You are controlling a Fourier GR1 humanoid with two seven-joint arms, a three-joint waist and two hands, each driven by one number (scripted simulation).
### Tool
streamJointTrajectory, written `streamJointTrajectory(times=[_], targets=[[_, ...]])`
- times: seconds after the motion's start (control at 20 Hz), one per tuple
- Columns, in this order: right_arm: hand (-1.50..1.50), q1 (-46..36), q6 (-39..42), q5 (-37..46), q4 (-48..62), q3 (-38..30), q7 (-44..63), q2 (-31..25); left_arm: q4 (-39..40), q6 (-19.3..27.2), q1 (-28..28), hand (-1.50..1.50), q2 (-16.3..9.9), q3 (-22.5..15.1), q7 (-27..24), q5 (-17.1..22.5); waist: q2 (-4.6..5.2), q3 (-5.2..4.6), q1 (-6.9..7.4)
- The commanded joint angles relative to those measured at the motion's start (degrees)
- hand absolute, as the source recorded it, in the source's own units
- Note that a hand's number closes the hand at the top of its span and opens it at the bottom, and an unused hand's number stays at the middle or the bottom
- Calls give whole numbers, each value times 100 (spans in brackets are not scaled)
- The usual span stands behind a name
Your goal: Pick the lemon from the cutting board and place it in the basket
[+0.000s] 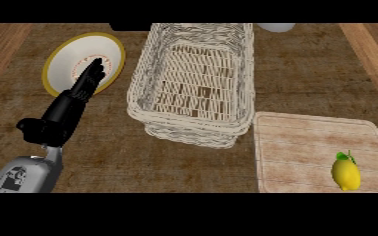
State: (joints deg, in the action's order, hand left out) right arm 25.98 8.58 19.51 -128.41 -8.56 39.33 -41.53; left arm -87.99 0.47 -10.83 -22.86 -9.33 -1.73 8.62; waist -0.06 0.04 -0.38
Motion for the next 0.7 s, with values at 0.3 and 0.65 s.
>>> streamJointTrajectory(times=[0.3,0.65], targets=[[-150,129,-355,1235,1010,25,-1394,921,79,-570,158,0,-20,529,-217,29,-1,-4,-8],[-150,-570,-26,1486,1490,96,-1686,1300,-541,-376,257,0,391,333,365,-479,-3,-3,29]])
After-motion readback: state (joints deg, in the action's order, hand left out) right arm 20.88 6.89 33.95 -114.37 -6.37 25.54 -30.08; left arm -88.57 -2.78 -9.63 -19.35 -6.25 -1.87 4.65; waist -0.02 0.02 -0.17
